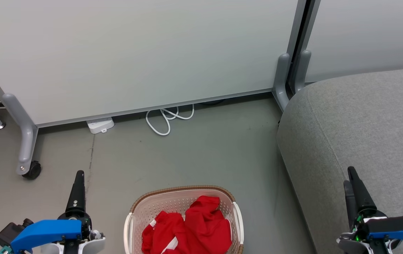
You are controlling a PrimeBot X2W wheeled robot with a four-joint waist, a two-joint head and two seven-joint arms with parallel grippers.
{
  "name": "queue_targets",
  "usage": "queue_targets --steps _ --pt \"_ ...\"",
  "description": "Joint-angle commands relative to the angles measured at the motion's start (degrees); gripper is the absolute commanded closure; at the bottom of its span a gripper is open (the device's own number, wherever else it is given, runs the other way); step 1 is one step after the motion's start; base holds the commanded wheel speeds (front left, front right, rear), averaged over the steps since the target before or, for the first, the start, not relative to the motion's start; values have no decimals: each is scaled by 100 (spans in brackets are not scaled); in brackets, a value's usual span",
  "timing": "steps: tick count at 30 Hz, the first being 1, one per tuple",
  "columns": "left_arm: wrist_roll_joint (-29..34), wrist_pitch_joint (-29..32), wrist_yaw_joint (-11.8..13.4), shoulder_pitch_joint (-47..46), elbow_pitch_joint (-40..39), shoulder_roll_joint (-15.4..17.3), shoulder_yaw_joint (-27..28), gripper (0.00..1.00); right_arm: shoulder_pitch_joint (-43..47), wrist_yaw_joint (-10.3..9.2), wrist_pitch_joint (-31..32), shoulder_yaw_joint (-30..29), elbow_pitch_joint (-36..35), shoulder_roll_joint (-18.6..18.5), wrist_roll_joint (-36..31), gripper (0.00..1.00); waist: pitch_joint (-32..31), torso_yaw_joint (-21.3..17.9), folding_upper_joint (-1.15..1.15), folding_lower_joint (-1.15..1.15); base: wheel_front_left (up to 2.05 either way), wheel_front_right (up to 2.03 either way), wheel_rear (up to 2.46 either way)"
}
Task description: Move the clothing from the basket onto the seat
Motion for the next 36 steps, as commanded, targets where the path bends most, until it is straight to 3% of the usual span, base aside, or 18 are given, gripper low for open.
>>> queue_targets --steps 1,21,36 --pt "220 -57 -5 -201 -127 45 -46 0 -153 4 -58 20 -137 -28 -202 0 2 1 0 0 0 0 0" --pt "2713 -509 230 -277 -294 54 -453 0 -186 7 -510 417 -357 -67 -2550 0 22 19 0 0 0 0 0" --pt "4081 -793 366 -311 -182 59 -762 0 -174 9 -795 619 -213 -95 -3921 0 14 36 0 0 0 0 0"
